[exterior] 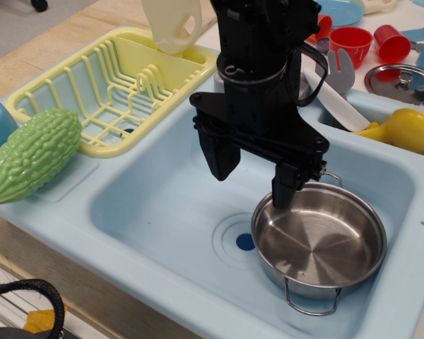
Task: Put pot or pan from sink into drying rack
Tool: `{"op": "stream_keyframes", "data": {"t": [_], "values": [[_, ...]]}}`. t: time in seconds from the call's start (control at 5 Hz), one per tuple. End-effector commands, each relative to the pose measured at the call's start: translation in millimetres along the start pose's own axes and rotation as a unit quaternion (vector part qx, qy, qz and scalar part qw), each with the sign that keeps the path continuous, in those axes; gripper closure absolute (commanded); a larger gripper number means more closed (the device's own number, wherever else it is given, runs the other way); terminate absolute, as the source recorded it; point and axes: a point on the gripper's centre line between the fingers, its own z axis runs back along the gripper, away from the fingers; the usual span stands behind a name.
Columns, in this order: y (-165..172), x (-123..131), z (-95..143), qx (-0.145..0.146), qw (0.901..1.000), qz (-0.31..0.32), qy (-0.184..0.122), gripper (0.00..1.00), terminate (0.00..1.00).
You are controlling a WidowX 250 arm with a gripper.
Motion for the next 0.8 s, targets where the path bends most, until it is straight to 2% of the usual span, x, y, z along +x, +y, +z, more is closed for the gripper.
{"op": "stream_keyframes", "data": {"t": [0.0, 0.2, 0.4, 0.6], "values": [[0, 0, 0, 0.0, 1.0, 0.0, 0.0, 0.0, 0.0], [-6, 0, -11, -0.009, 0.9999, -0.004, 0.003, 0.0, 0.0], [-7, 4, -18, -0.005, 0.9998, -0.016, 0.008, 0.0, 0.0], [-7, 5, -30, -0.018, 0.9994, -0.023, 0.019, 0.0, 0.0]]}}
